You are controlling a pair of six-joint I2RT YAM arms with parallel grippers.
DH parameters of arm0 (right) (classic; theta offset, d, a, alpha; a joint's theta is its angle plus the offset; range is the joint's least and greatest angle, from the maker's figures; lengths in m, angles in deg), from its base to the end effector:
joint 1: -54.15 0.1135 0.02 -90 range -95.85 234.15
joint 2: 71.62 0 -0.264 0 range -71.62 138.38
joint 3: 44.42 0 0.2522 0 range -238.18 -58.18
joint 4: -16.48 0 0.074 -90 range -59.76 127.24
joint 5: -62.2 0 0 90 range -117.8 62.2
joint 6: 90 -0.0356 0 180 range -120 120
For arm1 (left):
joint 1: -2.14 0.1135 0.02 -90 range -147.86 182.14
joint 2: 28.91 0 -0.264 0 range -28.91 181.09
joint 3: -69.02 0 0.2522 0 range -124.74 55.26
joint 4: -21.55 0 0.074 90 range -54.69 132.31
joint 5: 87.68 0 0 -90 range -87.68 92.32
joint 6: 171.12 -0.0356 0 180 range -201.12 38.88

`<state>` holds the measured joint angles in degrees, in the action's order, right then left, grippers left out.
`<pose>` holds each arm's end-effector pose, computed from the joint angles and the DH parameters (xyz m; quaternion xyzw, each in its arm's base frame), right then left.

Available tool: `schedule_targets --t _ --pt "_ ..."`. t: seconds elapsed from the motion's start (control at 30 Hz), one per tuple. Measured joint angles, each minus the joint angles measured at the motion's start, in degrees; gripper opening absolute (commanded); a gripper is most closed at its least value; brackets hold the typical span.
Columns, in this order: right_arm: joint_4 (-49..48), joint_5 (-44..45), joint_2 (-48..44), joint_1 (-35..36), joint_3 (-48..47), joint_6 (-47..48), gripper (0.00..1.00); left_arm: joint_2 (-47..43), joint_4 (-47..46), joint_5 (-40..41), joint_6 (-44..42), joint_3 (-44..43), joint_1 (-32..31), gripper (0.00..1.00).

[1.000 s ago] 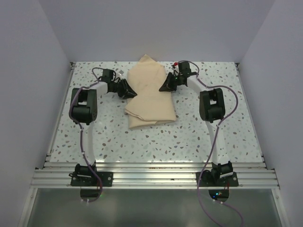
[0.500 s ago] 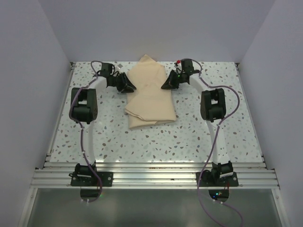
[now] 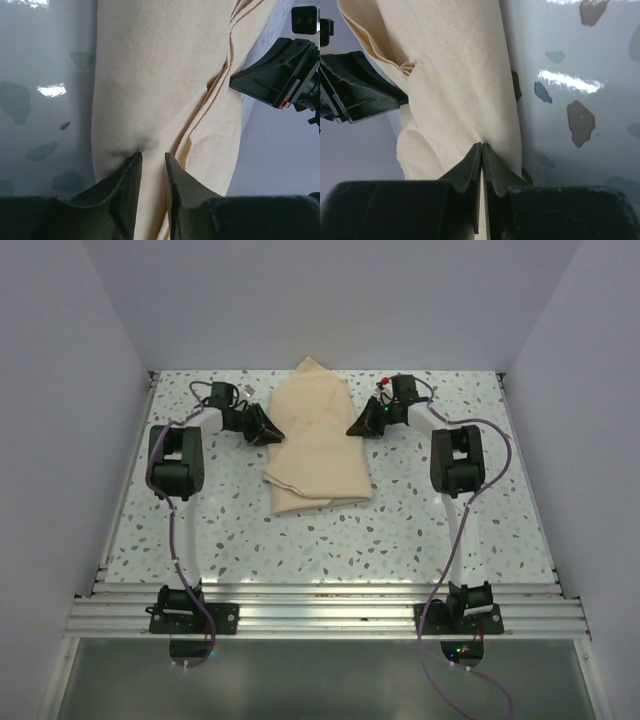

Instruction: Prepare the surgical pack

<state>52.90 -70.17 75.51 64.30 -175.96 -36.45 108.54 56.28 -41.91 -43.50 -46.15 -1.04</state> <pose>0.5336 0.1199 0.1100 0.0860 0.8853 0.4339 0.1436 0.4999 -0.0526 0.1129 -0.1609 0.8801 -0.4300 0.1207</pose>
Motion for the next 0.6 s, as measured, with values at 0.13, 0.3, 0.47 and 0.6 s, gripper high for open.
schedule_targets --t 0.13,0.3,0.47,0.6 --pt "-0.8 -0.7 -3.1 -0.1 5.5 1.7 0.07 -1.3 -0.3 -1.3 0.1 2.9 0.8 0.31" --pt "-1.0 -0.9 -5.9 0.0 10.5 3.7 0.07 -3.0 0.8 -1.6 -1.5 5.5 1.4 0.31" --pt "-0.6 -0.9 -9.0 0.1 15.0 5.5 0.07 -6.1 2.6 -0.5 -4.5 8.9 1.6 0.32" --pt "1.7 -0.4 -10.3 0.1 16.0 7.3 0.08 -8.3 5.1 1.2 -7.1 10.2 1.7 0.36"
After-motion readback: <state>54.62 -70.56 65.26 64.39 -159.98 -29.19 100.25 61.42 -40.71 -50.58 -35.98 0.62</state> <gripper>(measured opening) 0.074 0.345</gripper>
